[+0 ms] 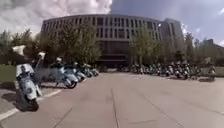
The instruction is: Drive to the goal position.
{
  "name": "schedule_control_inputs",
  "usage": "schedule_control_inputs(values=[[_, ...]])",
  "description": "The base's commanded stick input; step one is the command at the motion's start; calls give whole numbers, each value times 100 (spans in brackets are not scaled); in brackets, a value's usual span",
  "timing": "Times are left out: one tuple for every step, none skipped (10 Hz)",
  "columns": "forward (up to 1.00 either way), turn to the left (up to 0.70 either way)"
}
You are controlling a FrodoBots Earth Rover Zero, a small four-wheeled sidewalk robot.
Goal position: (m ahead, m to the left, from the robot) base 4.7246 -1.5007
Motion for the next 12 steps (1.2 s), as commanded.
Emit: schedule_control_inputs(values=[[100,0],[100,0],[100,0],[100,0],[100,0],[100,0],[100,0],[100,0],[100,0],[100,0],[100,0],[100,0]])
